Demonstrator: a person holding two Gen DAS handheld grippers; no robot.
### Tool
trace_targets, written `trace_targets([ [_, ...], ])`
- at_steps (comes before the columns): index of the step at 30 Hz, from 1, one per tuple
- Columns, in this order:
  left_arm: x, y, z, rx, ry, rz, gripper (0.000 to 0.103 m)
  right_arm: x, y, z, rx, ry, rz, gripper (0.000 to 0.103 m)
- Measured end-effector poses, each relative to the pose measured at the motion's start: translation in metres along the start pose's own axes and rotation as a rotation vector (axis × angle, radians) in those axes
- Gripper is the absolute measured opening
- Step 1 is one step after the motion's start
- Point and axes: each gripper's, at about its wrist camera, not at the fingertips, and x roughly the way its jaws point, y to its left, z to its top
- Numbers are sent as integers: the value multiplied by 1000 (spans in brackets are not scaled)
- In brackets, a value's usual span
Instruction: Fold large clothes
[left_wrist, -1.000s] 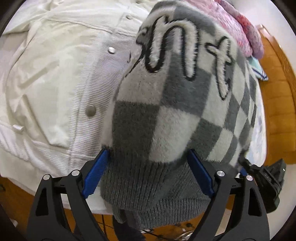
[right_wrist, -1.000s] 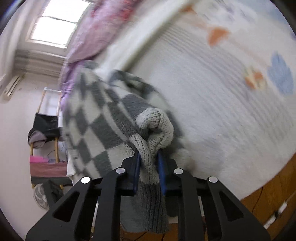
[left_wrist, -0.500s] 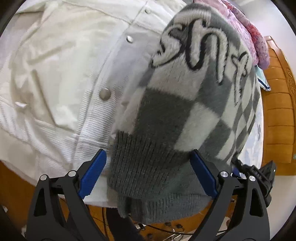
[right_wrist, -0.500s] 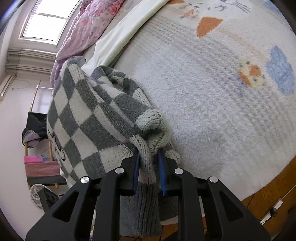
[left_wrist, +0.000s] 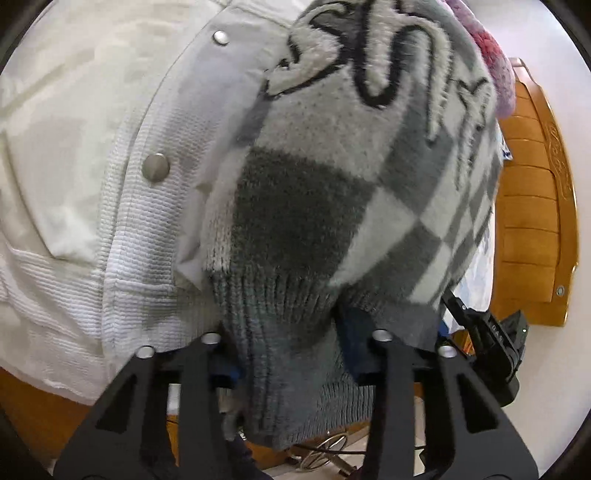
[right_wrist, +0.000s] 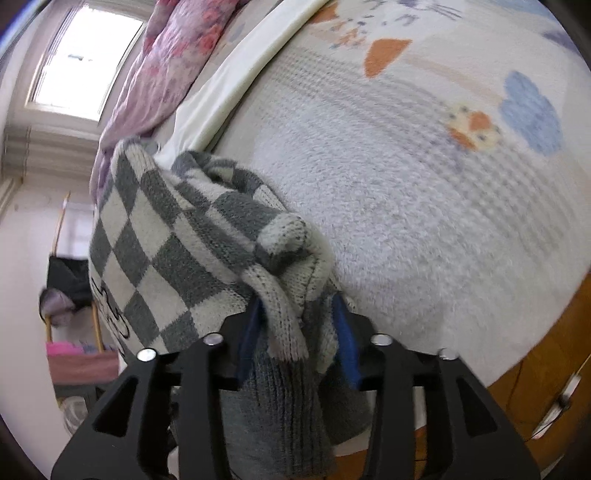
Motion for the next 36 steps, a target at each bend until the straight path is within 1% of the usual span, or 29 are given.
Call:
trace_targets([
  [1, -6, -4, 2, 9, 3, -5, 31, -4, 0, -3, 20, -9, -3, 53],
  [2, -11, -8, 3, 16, 7, -11, 29, -9, -1, -8, 46, -18, 4, 55],
  [4, -21, -19, 8, 21, 9, -41, 28, -20, -3, -17, 94, -42, 58, 56],
  [5, -29, -24, 12, 25, 9, -55, 28, -27, -6, -26, 135, -62, 89, 59],
  [6, -36, -30, 17, 28, 13, -70, 27, -33, -9, -33, 174, -76, 102, 67],
  [7, -43, -34, 22, 25, 17, -92, 27, -37, -12, -39, 209, -85, 115, 68],
  [8, -48, -38, 25, 26, 17, -102, 27, -40, -20, -50, 283, -90, 170, 69],
  [10, -57, -48, 29, 43, 25, -112, 27, -38, -31, -67, 402, -79, 238, 70],
  [12, -61, -56, 26, 50, 36, -117, 27, -34, -40, -81, 502, -68, 288, 71],
  [14, -62, -69, 32, 70, 45, -105, 27, -29, -45, -98, 596, -58, 349, 71],
  [15, -58, -78, 37, 73, 47, -102, 27, -27, -48, -105, 639, -56, 361, 71],
  [17, -59, -84, 41, 79, 53, -95, 27, -25, -53, -120, 718, -62, 402, 76],
  [18, -58, -84, 41, 74, 56, -95, 27, -24, -54, -126, 743, -65, 408, 82],
  [20, -56, -84, 42, 72, 66, -90, 27, -23, -59, -139, 778, -75, 404, 84],
  [21, -56, -80, 37, 76, 68, -87, 27, -21, -62, -146, 796, -86, 429, 84],
  [23, -57, -79, 37, 68, 80, -90, 27, -10, -70, -157, 822, -107, 522, 86],
  [25, -55, -79, 40, 73, 89, -87, 27, 3, -80, -165, 875, -123, 615, 86],
  [26, -55, -79, 40, 74, 92, -85, 27, 12, -82, -166, 885, -142, 702, 87],
  [27, -56, -74, 38, 72, 96, -89, 27, 17, -84, -165, 875, -153, 765, 88],
  [30, -53, -70, 39, 61, 107, -92, 27, 26, -84, -160, 850, -197, 895, 89],
  [31, -51, -70, 39, 60, 110, -94, 27, 28, -83, -157, 837, -193, 906, 89],
  [33, -49, -71, 39, 71, 110, -85, 27, 33, -73, -147, 781, -166, 894, 89],
  [34, -48, -70, 39, 71, 110, -87, 27, 34, -67, -141, 756, -147, 862, 90],
  [36, -47, -70, 39, 75, 111, -82, 27, 27, -58, -131, 719, -175, 848, 91],
])
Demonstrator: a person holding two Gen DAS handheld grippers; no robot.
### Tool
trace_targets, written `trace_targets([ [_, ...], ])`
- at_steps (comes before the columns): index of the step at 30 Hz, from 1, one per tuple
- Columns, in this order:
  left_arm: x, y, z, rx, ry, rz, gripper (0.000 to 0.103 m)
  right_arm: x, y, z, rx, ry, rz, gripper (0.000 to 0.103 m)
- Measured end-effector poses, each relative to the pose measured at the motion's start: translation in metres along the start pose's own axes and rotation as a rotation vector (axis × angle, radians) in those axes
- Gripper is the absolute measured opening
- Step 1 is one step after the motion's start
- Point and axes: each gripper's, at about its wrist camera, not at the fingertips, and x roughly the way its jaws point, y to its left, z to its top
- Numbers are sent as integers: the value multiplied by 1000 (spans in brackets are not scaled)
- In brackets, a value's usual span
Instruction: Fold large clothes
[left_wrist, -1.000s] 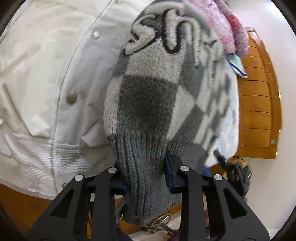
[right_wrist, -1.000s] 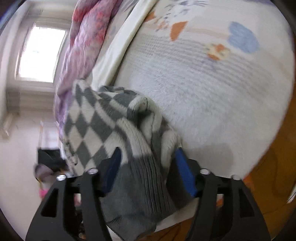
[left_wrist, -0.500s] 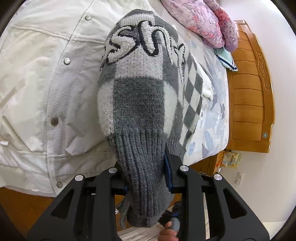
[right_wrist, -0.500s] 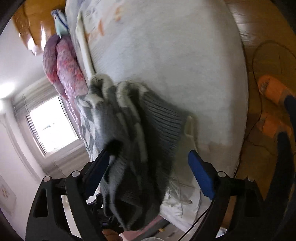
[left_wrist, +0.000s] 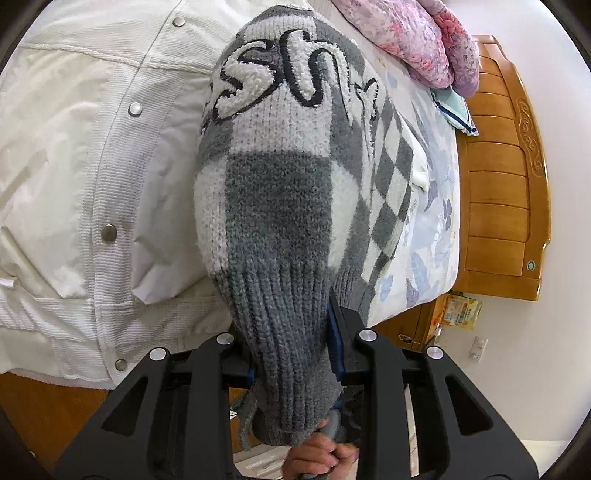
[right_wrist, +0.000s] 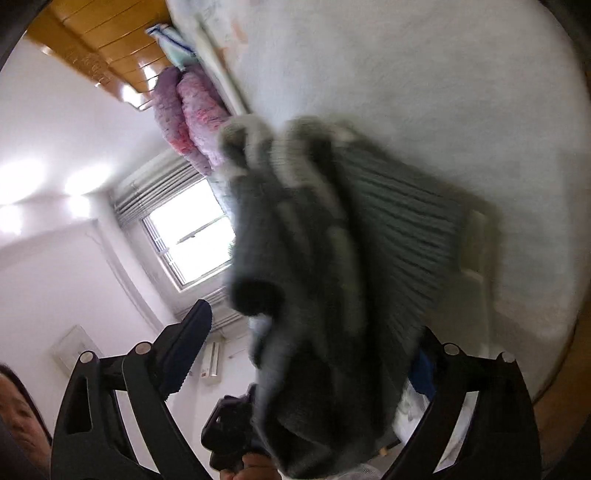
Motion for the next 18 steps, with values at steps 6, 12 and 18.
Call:
trace_targets([
  [6, 4, 2, -1, 24, 2, 18, 27, 33, 37, 4, -133, -8, -178, 90],
  [12, 16, 19, 1, 11, 64, 79, 42, 61, 45, 8, -183, -11, -348, 39],
  [18, -2, 34, 9, 36, 43, 66, 84, 74, 57, 11, -218, 26, -393, 35],
])
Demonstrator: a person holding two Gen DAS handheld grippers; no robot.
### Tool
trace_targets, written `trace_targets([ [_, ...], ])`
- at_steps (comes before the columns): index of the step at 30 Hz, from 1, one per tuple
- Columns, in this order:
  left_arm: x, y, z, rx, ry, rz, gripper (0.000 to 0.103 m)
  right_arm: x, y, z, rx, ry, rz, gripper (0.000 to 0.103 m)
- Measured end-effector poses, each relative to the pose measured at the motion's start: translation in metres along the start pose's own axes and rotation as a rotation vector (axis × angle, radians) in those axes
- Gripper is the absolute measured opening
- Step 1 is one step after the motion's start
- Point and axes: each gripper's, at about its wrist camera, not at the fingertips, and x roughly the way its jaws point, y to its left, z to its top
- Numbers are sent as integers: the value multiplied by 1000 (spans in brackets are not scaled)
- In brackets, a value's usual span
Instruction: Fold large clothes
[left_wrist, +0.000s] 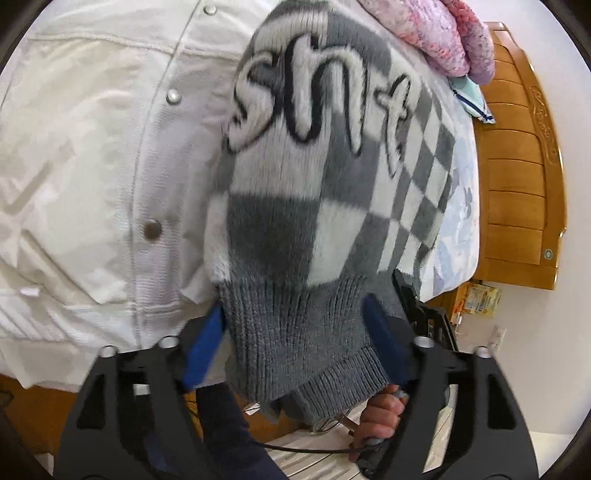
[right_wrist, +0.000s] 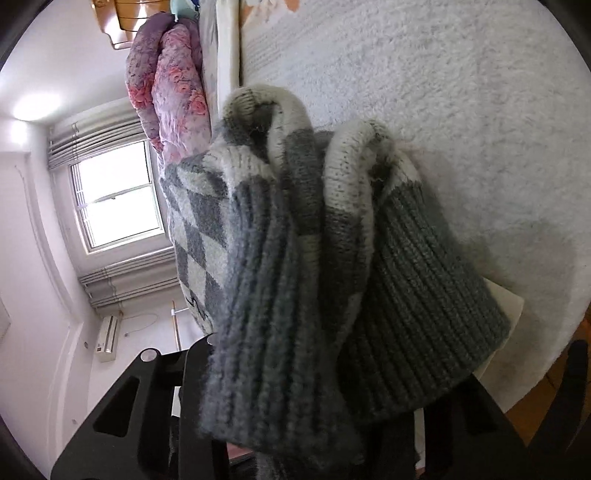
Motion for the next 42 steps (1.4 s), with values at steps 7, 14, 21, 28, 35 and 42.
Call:
trace_targets([
  [7, -24, 6, 61, 61, -146, 44, 91, 11, 4, 13, -8, 45, -18, 35],
  [14, 34, 1, 107, 74, -112, 41, 99, 11, 11, 16, -40, 42, -83, 35],
  [21, 34, -23, 97, 167, -205, 100, 68, 26, 62, 15, -255, 25, -296, 32],
  [28, -9, -71, 61, 253, -335, 55, 62, 13, 143, 12, -584, -18, -378, 29],
  [35, -18, -154, 39, 280, -416, -87, 62, -51, 204, 50, -771, -128, -301, 29],
  [42, 56, -275, 35, 328, -410, -210, 62, -133, 224, 140, -830, -276, -314, 29],
])
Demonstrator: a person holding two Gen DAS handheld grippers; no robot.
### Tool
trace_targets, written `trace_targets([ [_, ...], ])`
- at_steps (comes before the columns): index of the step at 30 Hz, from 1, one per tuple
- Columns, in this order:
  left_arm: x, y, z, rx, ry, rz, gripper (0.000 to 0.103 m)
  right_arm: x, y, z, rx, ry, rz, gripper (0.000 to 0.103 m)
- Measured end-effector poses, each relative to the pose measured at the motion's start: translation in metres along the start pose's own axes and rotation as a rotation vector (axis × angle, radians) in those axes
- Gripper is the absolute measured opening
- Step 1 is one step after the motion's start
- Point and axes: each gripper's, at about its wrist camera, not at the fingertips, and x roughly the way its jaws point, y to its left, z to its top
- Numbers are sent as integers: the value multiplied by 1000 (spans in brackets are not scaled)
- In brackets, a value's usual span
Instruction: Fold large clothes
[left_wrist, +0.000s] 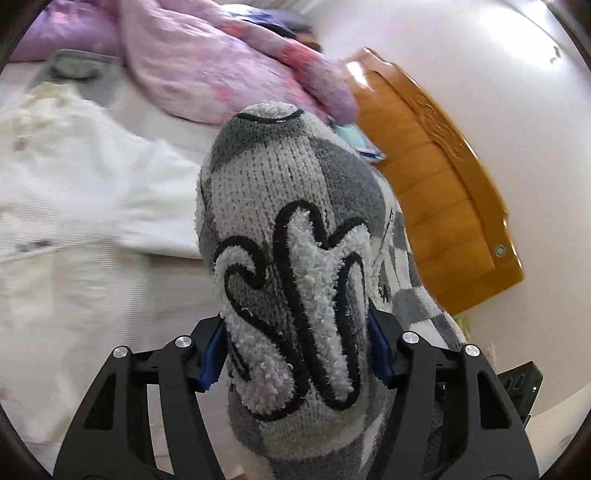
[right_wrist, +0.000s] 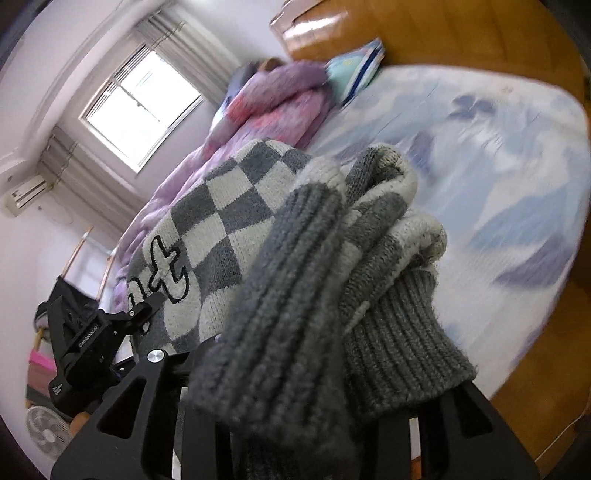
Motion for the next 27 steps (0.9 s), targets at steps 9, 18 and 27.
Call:
trace_targets([
  [9, 167, -49, -38, 16, 120, -47, 63, 17, -144, 44, 60, -26, -114, 29],
  [18, 229, 6, -89, 22, 239, 137, 75, 97, -246, -16, 260, 194, -196, 34],
  [27, 208, -19, -84, 186, 194, 283, 86, 88, -231, -3, 189, 275, -267, 46],
])
